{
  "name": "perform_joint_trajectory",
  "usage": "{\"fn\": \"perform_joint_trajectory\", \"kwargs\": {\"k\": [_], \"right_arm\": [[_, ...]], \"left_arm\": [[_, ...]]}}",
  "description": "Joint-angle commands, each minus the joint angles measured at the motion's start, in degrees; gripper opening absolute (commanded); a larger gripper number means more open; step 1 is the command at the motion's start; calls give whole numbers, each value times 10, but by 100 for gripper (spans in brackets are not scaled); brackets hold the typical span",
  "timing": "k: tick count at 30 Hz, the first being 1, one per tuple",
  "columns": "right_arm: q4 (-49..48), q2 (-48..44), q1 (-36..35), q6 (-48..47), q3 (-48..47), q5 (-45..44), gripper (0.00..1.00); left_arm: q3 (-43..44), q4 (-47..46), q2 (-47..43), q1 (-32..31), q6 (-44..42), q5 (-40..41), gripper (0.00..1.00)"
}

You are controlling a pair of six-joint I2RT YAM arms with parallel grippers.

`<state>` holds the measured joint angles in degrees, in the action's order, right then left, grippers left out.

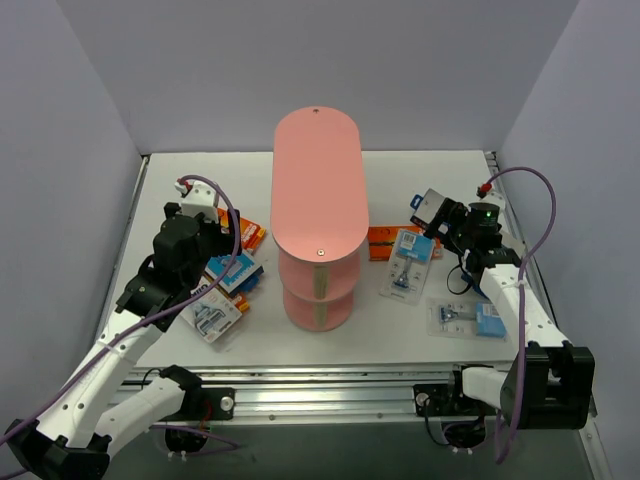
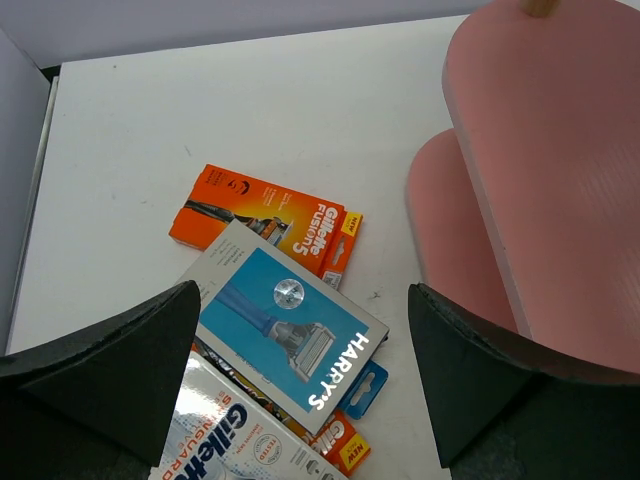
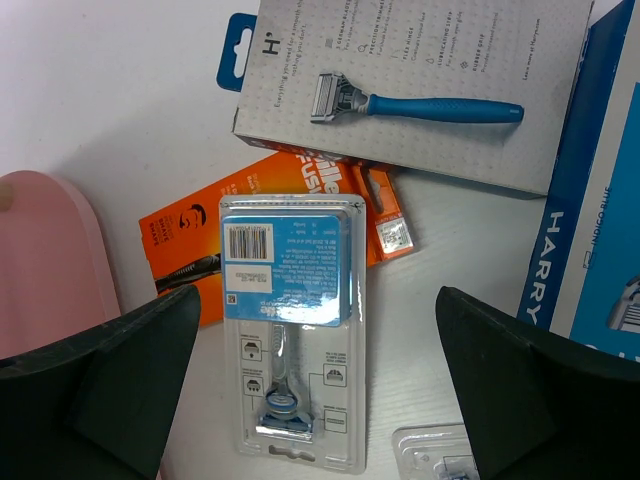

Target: Place and organize the shaving razors onto the shelf

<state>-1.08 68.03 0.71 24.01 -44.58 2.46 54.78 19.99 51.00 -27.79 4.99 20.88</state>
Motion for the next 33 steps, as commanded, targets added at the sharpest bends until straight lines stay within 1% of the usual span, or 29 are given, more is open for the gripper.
{"fn": "perform_joint_trajectory", "kwargs": {"k": [1, 11, 15, 16, 18, 19, 21, 22, 23, 26, 30, 33], "right_arm": [[-23, -26, -2, 11, 1, 0, 100], [-15, -17, 2, -1, -4, 9, 100], [-12, -13, 14, -3, -20, 23, 100], [-11, -11, 26, -1, -23, 27, 100], [-12, -6, 42, 9, -26, 46, 100], [-12, 3, 66, 15, -25, 54, 100], [-24, 17, 101, 32, -20, 114, 100], [-30, 31, 136, 38, -17, 137, 100], [-43, 39, 153, 45, -13, 177, 100], [-68, 68, 192, 56, 4, 228, 100], [-87, 69, 195, 51, 22, 261, 100], [-81, 63, 192, 45, 27, 261, 100]], "left_arm": [[15, -6, -1, -4, -10, 12, 94], [19, 0, 1, -5, -7, 14, 94], [19, 1, 5, -6, -2, 6, 94], [19, 0, 6, -7, -1, 5, 94], [20, 1, 8, -8, -1, 3, 94], [20, 1, 9, -8, 0, 3, 94], [20, 1, 11, -9, 1, -1, 94], [20, 1, 12, -9, 2, -3, 94], [20, 0, 14, -9, 2, -5, 94], [20, 1, 16, -10, 5, -11, 94], [22, 1, 18, -12, 5, -16, 94], [22, 1, 18, -12, 6, -17, 94]]}}
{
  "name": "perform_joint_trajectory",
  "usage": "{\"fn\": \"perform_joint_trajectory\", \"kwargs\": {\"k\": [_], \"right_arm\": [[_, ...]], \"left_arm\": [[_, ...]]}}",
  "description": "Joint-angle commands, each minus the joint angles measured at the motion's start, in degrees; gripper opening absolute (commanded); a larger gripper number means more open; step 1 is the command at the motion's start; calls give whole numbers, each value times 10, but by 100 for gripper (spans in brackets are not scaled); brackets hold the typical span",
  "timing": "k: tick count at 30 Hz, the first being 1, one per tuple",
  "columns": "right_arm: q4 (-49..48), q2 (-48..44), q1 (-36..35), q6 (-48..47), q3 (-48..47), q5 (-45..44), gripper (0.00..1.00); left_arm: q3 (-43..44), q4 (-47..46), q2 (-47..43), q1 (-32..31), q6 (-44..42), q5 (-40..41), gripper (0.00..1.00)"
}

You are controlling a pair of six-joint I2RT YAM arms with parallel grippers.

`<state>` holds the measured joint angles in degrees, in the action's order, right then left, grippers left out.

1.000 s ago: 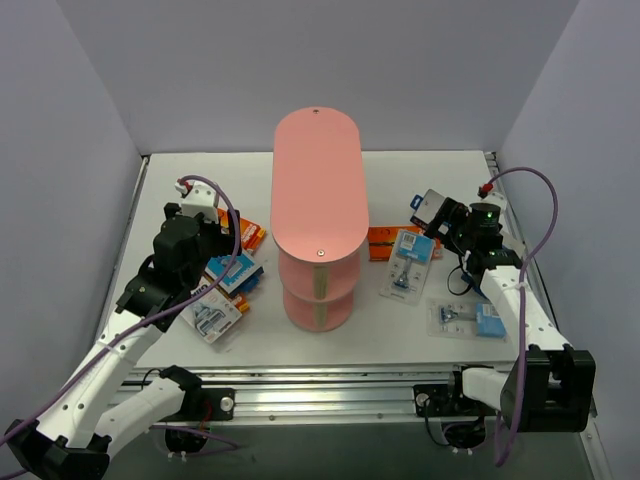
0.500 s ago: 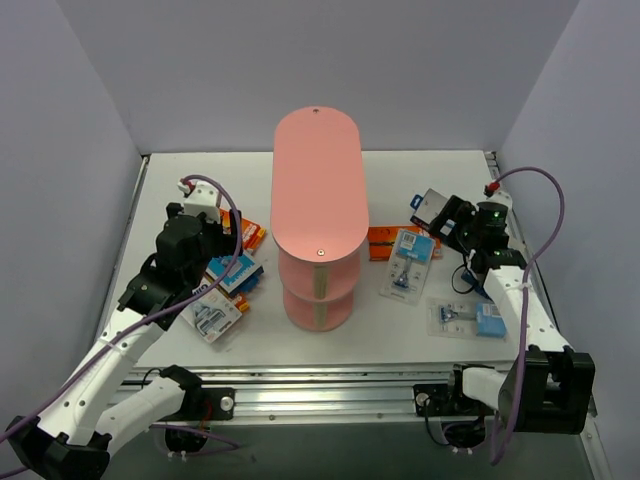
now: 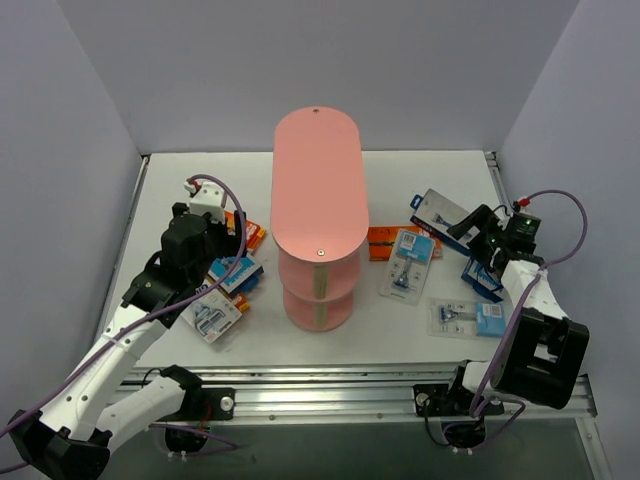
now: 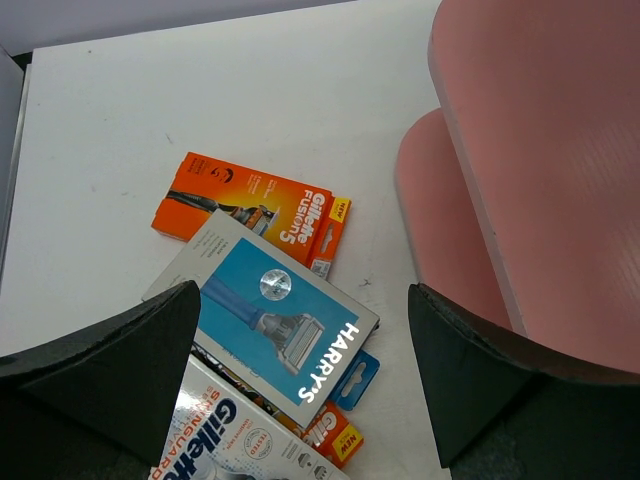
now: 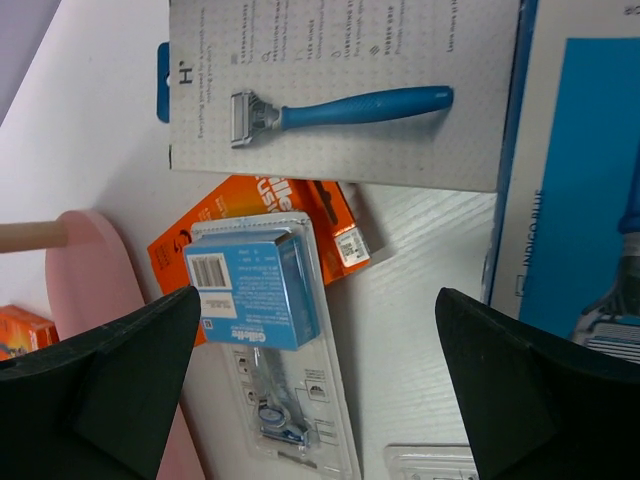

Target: Place and organize the shaving razors onto the shelf

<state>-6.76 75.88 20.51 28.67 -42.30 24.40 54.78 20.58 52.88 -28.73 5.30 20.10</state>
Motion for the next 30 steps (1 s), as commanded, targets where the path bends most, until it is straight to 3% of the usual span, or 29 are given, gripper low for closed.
{"fn": "perform_joint_trajectory", "kwargs": {"k": [1, 13, 30], "right_arm": [[-24, -18, -9, -4, 6, 42, 100], [-43, -8, -76, -2, 57, 24, 92], [-143, 20, -88, 22, 114, 22, 86]], "left_arm": [[22, -5, -1, -3, 4, -13, 94], [24, -1, -3, -11, 8, -17, 94], [26, 2, 1, -13, 6, -16, 94]]}}
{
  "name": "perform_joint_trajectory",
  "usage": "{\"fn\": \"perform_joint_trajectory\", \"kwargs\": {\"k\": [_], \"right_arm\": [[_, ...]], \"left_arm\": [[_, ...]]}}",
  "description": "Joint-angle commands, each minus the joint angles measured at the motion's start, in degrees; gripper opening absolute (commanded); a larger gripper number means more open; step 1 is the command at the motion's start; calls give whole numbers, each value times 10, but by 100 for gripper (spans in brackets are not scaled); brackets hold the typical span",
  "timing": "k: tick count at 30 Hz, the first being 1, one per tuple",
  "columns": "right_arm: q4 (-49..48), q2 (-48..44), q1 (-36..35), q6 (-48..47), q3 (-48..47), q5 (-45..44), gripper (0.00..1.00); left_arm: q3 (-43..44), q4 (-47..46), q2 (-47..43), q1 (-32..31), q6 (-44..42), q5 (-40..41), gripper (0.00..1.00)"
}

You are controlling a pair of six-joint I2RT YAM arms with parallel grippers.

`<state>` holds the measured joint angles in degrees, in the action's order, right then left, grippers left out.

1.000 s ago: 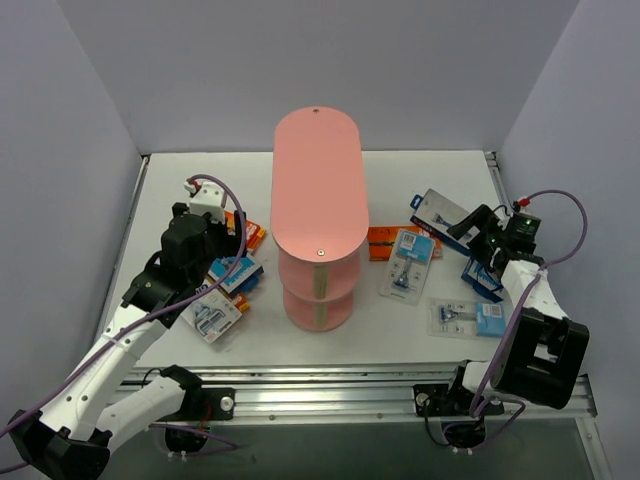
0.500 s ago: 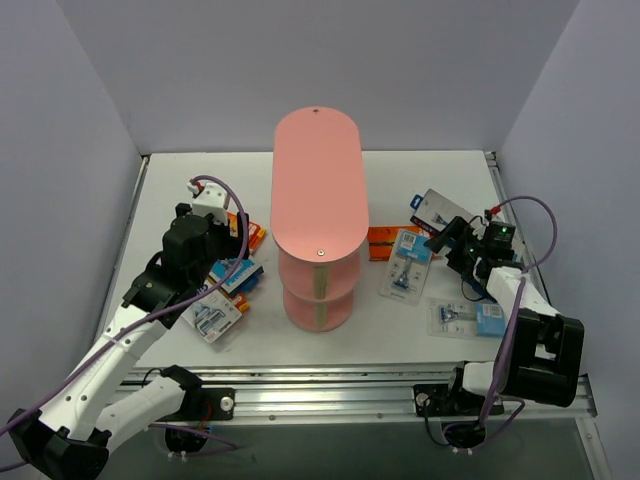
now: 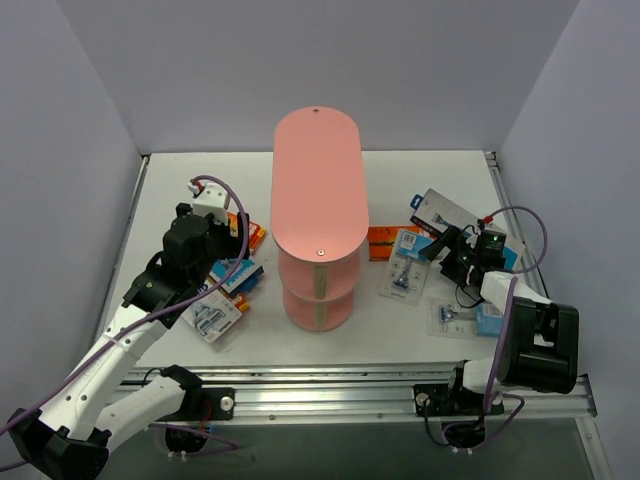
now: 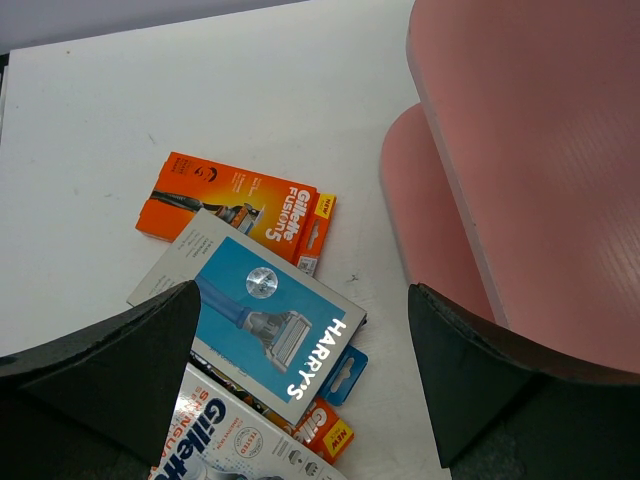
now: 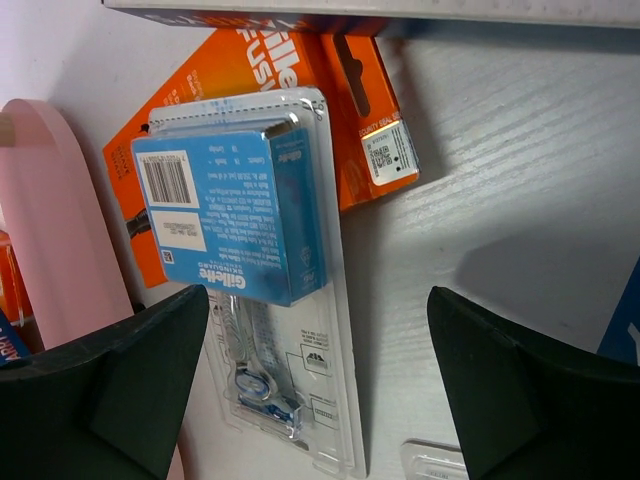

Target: Place and organize the shaving razors onto the shelf

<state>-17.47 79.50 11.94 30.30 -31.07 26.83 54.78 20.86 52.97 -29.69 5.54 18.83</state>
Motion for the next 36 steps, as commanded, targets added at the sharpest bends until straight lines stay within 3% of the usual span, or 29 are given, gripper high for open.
{"fn": "perform_joint_trajectory", "kwargs": {"k": [1, 20, 29, 36], "right_arm": [[-36, -17, -3, 6, 0, -4, 86], [9, 49, 2, 11, -166, -20, 86], [107, 137, 4, -30, -332, -108, 86], [167, 132, 28, -59, -370, -167, 86]], "left_arm": [[26, 0, 0, -4, 3, -4, 94], [27, 1, 1, -4, -1, 0, 94], [29, 2, 0, -4, -1, -3, 94], [30, 1, -1, -4, 2, -13, 94]]}}
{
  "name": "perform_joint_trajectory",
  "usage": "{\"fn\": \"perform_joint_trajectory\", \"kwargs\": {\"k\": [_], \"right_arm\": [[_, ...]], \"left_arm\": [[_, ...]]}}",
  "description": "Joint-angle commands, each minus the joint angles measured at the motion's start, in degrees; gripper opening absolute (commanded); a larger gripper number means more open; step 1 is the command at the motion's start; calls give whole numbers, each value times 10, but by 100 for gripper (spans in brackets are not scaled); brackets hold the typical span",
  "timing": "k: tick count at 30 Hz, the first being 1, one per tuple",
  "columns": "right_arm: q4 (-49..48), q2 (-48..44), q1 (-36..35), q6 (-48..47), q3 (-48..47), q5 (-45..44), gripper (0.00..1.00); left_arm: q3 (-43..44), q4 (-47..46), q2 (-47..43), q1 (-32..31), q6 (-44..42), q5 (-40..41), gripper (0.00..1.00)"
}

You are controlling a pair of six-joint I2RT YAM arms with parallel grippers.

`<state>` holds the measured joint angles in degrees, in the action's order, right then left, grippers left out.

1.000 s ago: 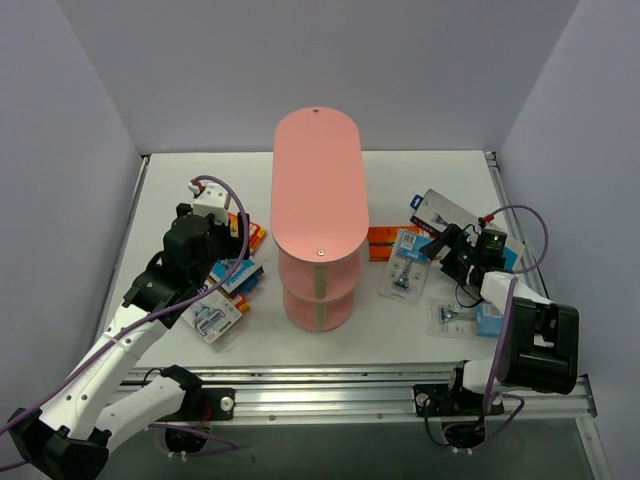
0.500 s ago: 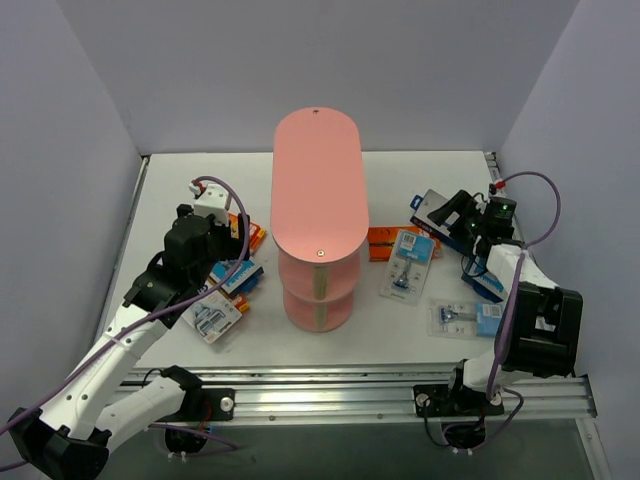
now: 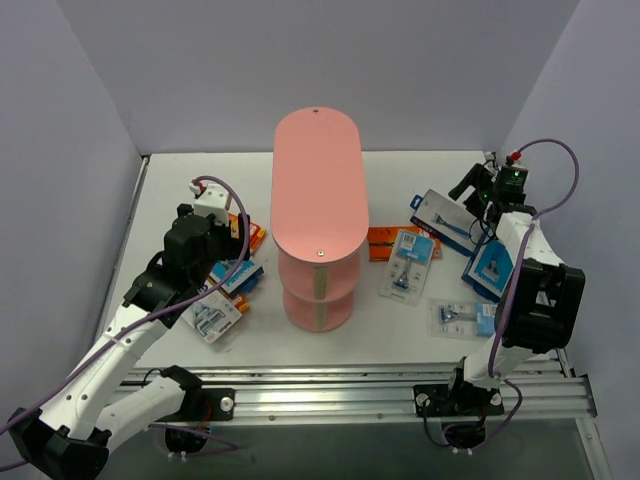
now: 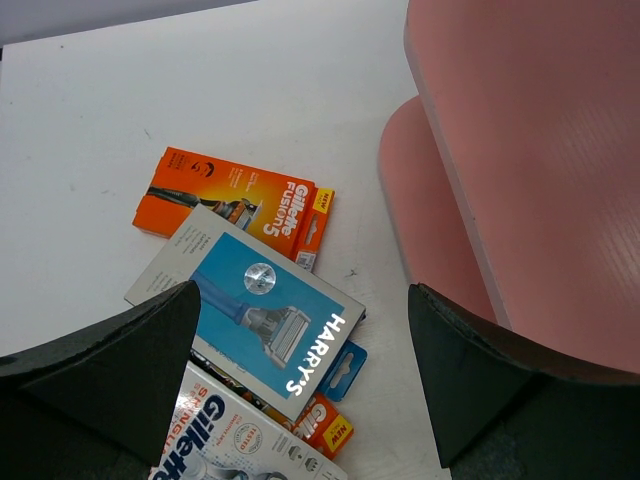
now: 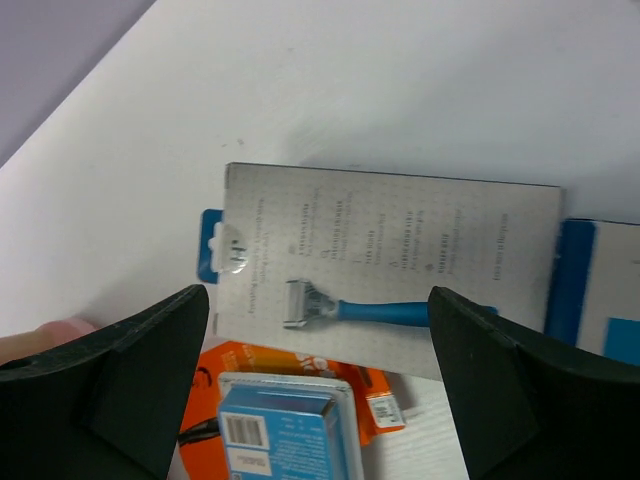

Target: Place and organize the shaving razors onto the shelf

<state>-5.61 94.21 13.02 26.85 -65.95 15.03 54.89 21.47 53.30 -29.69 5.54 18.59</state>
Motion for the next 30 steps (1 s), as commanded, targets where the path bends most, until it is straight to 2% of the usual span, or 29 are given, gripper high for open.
{"fn": "perform_joint_trajectory", "kwargs": {"k": [1, 4, 10, 17, 30], "right_arm": [[53, -19, 20, -27, -18, -69, 87], [81, -41, 32, -24, 10, -97, 89], [79, -86, 78, -10, 92, -92, 94], [107, -149, 121, -17, 127, -141, 100], [82, -139, 171, -7, 191, -151, 100]], "left_arm": [[29, -5, -4, -4, 3, -14, 94], [30, -5, -3, -4, 5, -21, 94], [30, -6, -1, -4, 12, -40, 94], [31, -6, 9, -5, 22, -62, 94], [29, -6, 8, -16, 15, -51, 94]]}}
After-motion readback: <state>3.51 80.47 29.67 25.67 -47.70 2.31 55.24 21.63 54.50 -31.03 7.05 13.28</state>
